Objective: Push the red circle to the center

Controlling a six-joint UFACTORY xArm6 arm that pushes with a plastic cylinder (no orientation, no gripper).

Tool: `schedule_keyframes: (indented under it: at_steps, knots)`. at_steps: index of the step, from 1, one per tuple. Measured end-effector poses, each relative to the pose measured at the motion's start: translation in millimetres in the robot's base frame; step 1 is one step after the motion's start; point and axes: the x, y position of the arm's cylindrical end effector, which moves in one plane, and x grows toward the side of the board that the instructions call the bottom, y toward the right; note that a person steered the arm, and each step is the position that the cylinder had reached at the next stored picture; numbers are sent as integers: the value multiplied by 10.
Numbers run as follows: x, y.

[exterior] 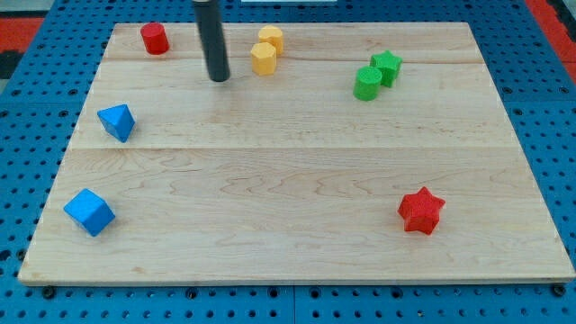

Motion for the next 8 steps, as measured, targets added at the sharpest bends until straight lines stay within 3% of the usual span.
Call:
schedule_keyframes:
  at_steps: [1,2,3,4,6,8]
  knots:
    - [-176,429]
    - [-205,-22]
    - [-603,-426]
    - [-1152,-459]
    - [-1094,-1488]
    - [-184,-1180]
